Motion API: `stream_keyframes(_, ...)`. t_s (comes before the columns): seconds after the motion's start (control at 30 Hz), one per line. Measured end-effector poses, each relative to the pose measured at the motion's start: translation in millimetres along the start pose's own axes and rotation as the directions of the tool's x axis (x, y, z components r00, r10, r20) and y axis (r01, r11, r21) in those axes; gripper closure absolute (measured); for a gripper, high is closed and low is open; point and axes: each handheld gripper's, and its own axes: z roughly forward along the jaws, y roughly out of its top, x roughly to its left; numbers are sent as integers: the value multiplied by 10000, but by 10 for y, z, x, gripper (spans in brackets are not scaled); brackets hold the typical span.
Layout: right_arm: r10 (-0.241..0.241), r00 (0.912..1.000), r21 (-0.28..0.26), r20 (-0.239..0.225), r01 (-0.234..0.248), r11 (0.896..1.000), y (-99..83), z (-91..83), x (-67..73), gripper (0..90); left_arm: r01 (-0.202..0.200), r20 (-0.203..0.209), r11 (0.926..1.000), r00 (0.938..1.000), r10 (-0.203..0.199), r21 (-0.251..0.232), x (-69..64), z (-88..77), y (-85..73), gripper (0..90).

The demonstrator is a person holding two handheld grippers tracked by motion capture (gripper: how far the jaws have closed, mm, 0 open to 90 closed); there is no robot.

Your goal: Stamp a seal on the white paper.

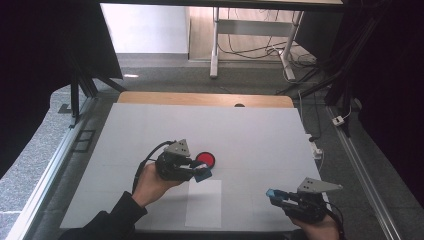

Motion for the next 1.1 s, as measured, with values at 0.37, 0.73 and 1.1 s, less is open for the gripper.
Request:
stream_keyframes(0.37, -24, 10000, -29, -59, 24, 10000, -3, -2, 2, 683, 22, 6, 10000, 10000, -22, 83, -74, 37, -78, 700)
stream_keyframes(0.73, -37, 10000, -40, -67, 37, 10000, -3, -3, 3, 683, -80, -14, 9992, 10000, 80, 386, -123, 161, -133, 701)
stream_keyframes(1.1, -49, 9999, -37, -94, 49, 10000, -3, -1, 2, 683, 99, 64, 9957, 9999, -105, 922, -108, 341, -236, 701)
